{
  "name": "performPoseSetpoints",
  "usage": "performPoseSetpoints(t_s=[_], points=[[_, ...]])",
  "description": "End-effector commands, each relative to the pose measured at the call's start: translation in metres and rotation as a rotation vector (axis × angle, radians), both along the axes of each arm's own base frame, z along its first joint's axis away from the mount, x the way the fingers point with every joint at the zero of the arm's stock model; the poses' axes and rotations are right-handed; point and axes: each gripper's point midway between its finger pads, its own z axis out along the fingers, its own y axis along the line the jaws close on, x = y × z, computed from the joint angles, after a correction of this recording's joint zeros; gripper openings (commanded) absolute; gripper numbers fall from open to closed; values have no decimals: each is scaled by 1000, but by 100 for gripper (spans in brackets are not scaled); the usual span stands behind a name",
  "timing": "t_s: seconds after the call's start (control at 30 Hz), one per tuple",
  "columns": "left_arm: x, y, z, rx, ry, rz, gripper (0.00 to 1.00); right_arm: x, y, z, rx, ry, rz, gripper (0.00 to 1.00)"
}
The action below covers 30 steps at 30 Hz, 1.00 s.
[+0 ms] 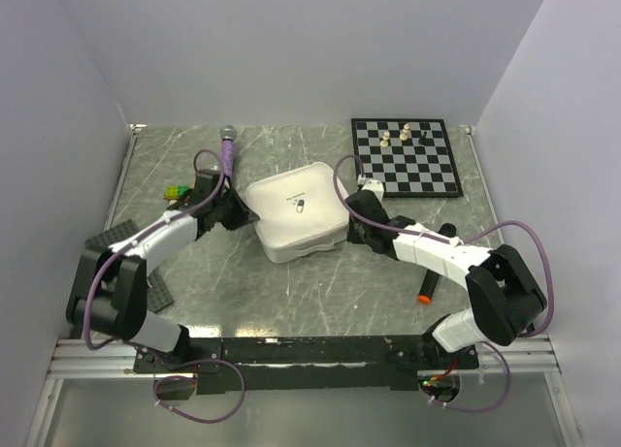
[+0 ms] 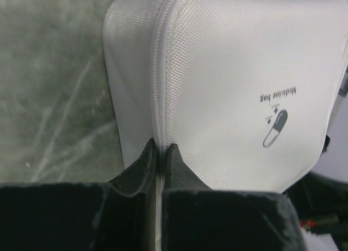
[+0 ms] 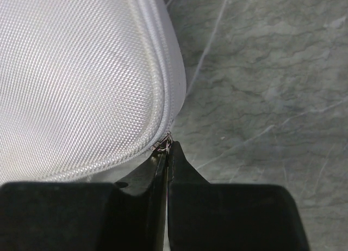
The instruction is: Organize the medicine kit
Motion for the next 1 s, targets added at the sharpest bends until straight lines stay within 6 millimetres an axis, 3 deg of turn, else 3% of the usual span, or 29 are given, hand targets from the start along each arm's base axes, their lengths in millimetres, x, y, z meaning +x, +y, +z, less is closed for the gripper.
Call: performPoseSetpoints(t_s=[0.0,0.2,0.37,0.4,0.5,0.53,0.67,0.77,0.97], points=[[48,79,-1,291,-26,153,1,-6,-24,18,-173,-105,-57,0],[96,105,22,280,-84,217,1,-62,15,5,-233,-82,117,0],[138,100,33,151,-187,223,7,-90,61,-5,-236,-57,272,0],[144,96,39,129,-217,211,13,-92,70,-4,-245,-63,303,0],[147,92,55,111,-235,189,51,-90,81,-6,-270,-62,341,0],[143,95,62,123,-235,201,60,-89,81,-6,-278,-65,345,0],[101,109,80,139,-231,285,79,-86,86,-4,-278,-76,358,0],[44,99,79,93,-201,312,84,-85,87,-2,-275,-82,355,0],[-71,18,44,-29,-121,309,87,-80,91,5,-266,-98,358,0]])
